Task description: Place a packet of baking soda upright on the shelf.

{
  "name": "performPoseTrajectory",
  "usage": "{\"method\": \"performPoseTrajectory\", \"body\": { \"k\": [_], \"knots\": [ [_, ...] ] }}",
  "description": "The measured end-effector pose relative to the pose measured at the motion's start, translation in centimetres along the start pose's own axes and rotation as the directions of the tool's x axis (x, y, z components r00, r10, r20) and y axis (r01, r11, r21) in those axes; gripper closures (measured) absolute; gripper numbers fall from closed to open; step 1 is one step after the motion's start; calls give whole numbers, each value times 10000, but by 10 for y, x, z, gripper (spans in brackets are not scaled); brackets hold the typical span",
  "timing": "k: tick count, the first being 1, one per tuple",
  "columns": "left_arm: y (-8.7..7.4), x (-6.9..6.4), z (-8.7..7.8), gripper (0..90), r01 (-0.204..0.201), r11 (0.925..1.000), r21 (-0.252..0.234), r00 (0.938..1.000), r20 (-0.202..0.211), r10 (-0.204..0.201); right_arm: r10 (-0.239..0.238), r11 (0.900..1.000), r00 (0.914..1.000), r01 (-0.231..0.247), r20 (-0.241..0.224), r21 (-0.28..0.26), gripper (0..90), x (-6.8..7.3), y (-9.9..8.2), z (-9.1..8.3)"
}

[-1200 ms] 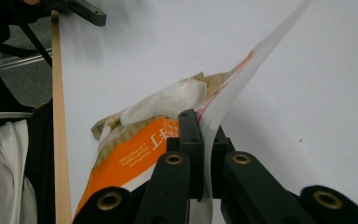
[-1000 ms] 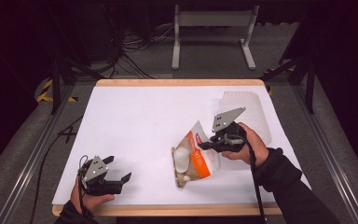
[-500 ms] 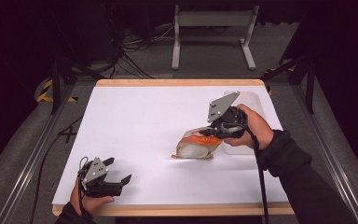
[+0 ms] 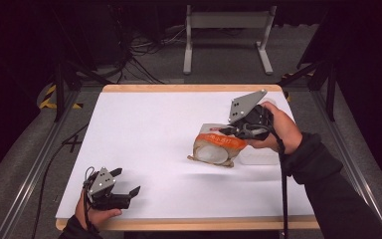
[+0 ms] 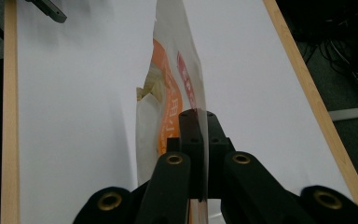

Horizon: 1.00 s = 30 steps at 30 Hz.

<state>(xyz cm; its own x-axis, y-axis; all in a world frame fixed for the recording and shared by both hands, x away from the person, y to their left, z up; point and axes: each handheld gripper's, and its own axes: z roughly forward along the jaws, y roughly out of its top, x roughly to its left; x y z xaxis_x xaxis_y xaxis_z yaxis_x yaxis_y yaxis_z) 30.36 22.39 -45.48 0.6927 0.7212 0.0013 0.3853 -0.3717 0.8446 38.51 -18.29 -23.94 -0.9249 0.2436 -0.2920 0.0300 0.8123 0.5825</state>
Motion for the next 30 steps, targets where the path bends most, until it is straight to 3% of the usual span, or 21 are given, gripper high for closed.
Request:
{"method": "performPoseTrajectory", "body": {
  "k": [20,30],
  "knots": [
    [2,0,-3,108,18,9998,-219,10000,-15,-19,2,9986,9938,57,1116,-525,900,-25,-15,-60],
    [3,-1,-4,108,60,9996,-279,10000,-40,-61,-285,9996,9868,287,1595,10,900,-41,-33,-89]
  ]
}}
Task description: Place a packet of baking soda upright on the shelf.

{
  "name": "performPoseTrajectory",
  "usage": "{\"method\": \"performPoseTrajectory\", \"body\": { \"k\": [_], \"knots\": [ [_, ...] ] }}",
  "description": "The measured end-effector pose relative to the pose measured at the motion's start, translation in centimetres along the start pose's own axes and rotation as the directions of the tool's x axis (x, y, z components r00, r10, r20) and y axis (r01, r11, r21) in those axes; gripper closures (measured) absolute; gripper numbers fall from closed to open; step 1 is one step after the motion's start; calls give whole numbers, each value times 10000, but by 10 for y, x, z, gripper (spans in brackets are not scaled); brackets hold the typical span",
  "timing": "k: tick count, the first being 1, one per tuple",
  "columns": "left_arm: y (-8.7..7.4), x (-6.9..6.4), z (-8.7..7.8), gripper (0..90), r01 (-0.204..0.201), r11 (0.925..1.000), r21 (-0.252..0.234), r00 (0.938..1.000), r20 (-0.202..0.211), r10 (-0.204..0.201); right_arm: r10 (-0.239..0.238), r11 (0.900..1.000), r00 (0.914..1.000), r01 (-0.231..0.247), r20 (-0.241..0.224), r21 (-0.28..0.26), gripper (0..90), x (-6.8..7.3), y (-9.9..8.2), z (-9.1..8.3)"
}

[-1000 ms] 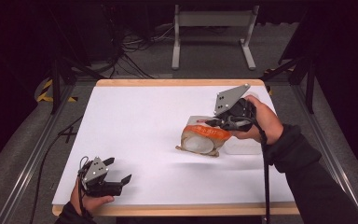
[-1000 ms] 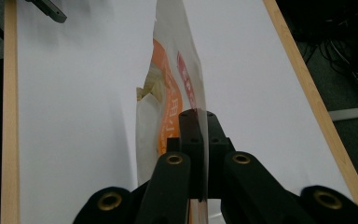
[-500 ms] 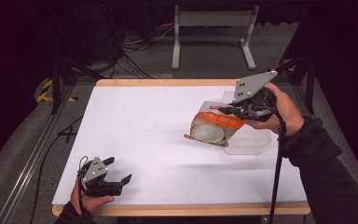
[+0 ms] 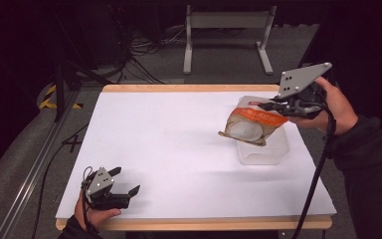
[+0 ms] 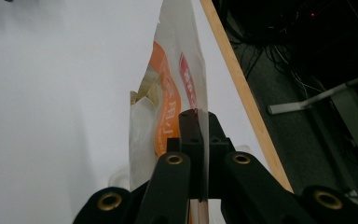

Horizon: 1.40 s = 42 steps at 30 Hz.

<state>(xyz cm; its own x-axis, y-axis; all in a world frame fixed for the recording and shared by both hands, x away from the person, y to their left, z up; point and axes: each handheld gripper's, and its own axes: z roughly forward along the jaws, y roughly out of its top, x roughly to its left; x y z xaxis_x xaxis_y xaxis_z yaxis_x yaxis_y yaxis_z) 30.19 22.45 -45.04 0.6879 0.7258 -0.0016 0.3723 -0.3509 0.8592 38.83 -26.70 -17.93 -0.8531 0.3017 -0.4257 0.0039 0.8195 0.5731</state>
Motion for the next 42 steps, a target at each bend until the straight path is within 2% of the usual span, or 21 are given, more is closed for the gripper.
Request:
{"method": "performPoseTrajectory", "body": {
  "k": [5,12,20,27,34,37,40,42],
  "knots": [
    [0,0,0,108,-3,10000,73,10000,-46,4,-14,9998,10000,15,-55,207,900,-5,-14,-2],
    [-1,-1,0,109,-36,9999,116,10000,-57,37,15,9991,9994,-1,-348,415,900,-8,-32,4],
    [-2,-2,0,108,-78,9997,232,10000,-40,79,73,9968,9994,-47,-329,792,900,-11,-48,9],
    [-2,-2,0,107,-98,9996,255,9999,-38,99,148,9968,9966,-83,-814,797,900,-12,-60,11],
    [-2,-3,2,106,-84,9996,285,10000,2,84,-40,9969,9877,161,-1561,768,900,-7,-68,16],
    [-1,-4,2,105,-155,9994,318,9999,28,154,-5,9960,9866,151,-1633,883,900,-6,-70,20],
    [-1,-3,2,105,-207,9993,319,9998,23,206,58,9922,9852,156,-1710,1235,900,-4,-74,26],
    [-1,-3,3,104,-211,9992,325,9998,47,210,181,9919,9876,19,-1560,1274,900,-4,-76,27]
  ]
}}
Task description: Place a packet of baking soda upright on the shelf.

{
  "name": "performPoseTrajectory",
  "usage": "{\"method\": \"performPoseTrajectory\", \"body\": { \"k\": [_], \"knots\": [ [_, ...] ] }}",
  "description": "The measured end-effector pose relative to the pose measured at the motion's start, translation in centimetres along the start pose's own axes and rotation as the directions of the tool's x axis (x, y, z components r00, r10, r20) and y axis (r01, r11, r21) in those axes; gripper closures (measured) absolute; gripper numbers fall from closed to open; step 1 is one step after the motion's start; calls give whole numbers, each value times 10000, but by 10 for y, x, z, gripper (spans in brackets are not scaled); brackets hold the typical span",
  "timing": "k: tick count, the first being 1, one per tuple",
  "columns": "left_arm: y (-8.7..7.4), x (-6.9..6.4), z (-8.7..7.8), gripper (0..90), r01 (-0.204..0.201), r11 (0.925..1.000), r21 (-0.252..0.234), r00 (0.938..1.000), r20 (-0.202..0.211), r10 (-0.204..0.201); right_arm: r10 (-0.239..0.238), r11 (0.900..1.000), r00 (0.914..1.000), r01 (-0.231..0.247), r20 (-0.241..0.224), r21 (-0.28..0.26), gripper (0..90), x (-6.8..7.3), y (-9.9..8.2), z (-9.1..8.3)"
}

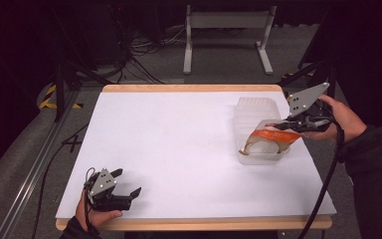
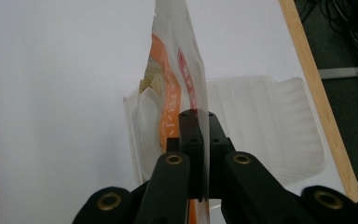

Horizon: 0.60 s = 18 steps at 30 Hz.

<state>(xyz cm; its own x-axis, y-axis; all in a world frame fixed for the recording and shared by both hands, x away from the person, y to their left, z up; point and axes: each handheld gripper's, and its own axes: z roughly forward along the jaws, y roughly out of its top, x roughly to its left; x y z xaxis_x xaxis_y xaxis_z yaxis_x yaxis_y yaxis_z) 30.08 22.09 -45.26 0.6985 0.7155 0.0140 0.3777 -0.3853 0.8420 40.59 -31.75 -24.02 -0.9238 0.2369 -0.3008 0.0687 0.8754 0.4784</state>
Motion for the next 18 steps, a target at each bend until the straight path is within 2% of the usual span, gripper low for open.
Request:
{"method": "performPoseTrajectory", "body": {
  "k": [3,7,8,18],
  "knots": [
    [1,-1,1,104,18,10000,14,10000,11,-18,115,9999,9999,-115,-6,25,900,0,-3,2],
    [2,-1,2,104,-16,10000,53,10000,49,15,38,9993,9999,-32,-150,360,900,4,-2,16],
    [2,-2,3,104,-5,10000,57,10000,69,5,-52,9988,9995,68,-319,490,900,6,-2,26],
    [2,0,2,104,-52,10000,-43,10000,75,53,108,9998,9998,-105,-170,194,897,8,2,36]
  ]
}}
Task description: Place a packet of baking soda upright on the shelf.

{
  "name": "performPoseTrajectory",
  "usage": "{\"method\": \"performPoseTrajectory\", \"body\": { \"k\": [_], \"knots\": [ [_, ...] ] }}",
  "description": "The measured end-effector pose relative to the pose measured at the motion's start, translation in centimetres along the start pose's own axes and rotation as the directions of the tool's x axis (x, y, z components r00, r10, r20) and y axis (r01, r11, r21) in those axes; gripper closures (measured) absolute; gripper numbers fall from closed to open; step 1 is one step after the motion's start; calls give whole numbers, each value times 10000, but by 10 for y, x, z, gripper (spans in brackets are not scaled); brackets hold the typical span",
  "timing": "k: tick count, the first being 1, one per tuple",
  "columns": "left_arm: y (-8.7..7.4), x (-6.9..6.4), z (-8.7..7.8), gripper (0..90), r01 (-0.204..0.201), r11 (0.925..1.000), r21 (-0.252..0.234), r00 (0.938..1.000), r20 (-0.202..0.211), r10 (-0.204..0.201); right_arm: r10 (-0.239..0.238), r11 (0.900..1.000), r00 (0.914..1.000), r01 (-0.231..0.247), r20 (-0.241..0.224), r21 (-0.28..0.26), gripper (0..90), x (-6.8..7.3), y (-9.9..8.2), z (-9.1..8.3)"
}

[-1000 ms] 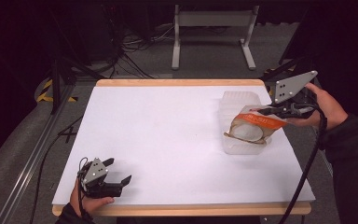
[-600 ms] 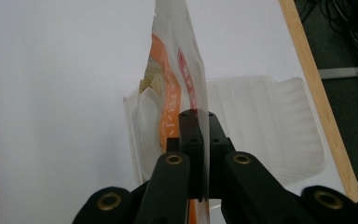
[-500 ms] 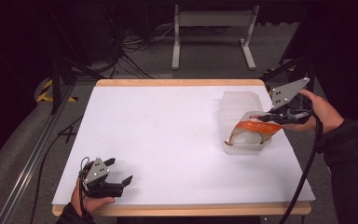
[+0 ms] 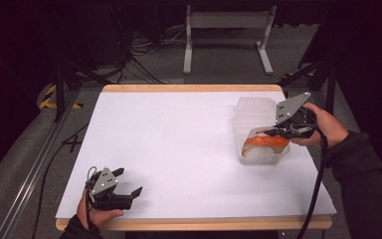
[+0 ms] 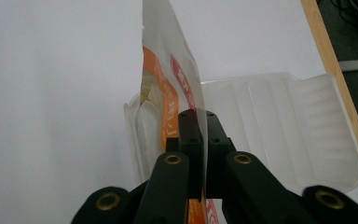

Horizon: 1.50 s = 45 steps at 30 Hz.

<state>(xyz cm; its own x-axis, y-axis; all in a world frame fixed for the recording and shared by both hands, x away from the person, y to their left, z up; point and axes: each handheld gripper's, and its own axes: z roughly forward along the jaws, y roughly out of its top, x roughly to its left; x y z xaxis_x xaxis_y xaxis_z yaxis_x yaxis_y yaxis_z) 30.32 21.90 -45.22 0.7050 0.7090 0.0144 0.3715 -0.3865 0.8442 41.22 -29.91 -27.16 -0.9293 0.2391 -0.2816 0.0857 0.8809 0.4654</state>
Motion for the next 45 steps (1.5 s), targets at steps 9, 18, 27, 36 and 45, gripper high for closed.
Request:
{"method": "performPoseTrajectory", "body": {
  "k": [9,18,27,36,45],
  "knots": [
    [0,4,-1,104,83,9999,-62,10000,-8,-83,442,9980,9986,-427,305,-460,883,1,-5,3],
    [1,4,0,104,-60,10000,-47,10000,-13,60,750,9955,9954,-713,597,-616,852,2,-7,7],
    [4,4,-2,104,-173,9997,-150,9998,-124,171,1141,9899,9889,-1050,955,-949,809,7,-12,6],
    [9,9,-1,104,-224,9991,-348,9996,-162,218,1623,9821,9738,-1438,1592,-1214,751,16,-16,-4],
    [10,12,-4,104,-133,9981,-593,9996,-269,117,2586,9471,9460,-2084,1955,-2442,657,21,-15,-16]
  ]
}}
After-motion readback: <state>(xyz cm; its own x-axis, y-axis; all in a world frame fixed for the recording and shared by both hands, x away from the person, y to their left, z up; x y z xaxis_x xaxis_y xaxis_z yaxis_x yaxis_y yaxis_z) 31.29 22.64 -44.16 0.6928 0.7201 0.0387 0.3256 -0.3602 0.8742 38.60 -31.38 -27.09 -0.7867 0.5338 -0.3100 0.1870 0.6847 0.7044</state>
